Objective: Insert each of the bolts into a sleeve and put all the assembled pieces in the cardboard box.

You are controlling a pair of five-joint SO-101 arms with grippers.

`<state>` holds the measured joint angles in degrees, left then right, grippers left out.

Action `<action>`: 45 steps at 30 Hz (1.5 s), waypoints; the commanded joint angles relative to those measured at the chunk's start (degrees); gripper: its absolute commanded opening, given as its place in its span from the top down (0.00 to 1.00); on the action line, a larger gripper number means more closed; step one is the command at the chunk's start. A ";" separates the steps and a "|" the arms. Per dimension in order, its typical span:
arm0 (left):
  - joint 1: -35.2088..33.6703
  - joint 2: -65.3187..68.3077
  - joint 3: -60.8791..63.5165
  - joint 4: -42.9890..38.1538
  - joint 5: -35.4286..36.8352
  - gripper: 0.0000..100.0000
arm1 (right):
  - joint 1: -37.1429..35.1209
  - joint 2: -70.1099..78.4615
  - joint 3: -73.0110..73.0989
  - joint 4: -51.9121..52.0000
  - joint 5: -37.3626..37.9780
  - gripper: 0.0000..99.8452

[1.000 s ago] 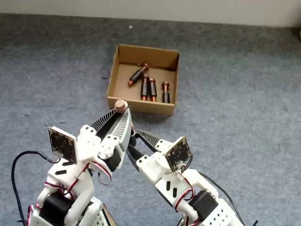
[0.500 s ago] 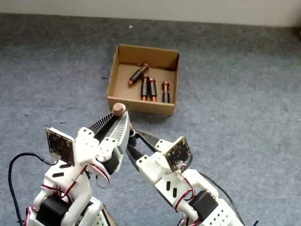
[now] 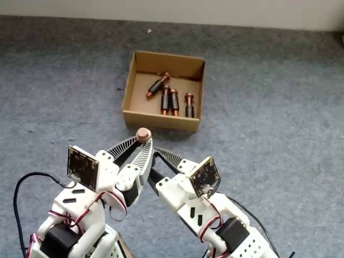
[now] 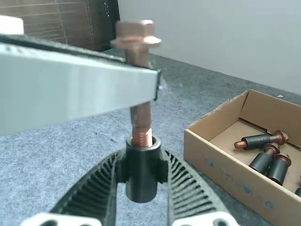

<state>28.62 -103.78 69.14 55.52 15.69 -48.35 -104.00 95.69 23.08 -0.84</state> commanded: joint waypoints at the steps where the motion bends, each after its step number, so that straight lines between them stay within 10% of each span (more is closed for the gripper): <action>1: 0.66 -0.40 -1.98 0.09 -0.62 0.99 | 1.01 -0.66 6.29 -1.36 0.26 1.00; 15: -2.68 -0.57 4.18 0.44 -12.13 0.78 | 1.19 -0.22 6.29 -1.19 0.35 1.00; 45: -39.25 -0.66 20.26 6.59 -12.40 0.78 | 18.59 -0.31 6.29 5.32 0.09 1.00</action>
<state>-9.01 -103.78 85.76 62.11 3.82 -32.18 -103.91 95.69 28.44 -0.84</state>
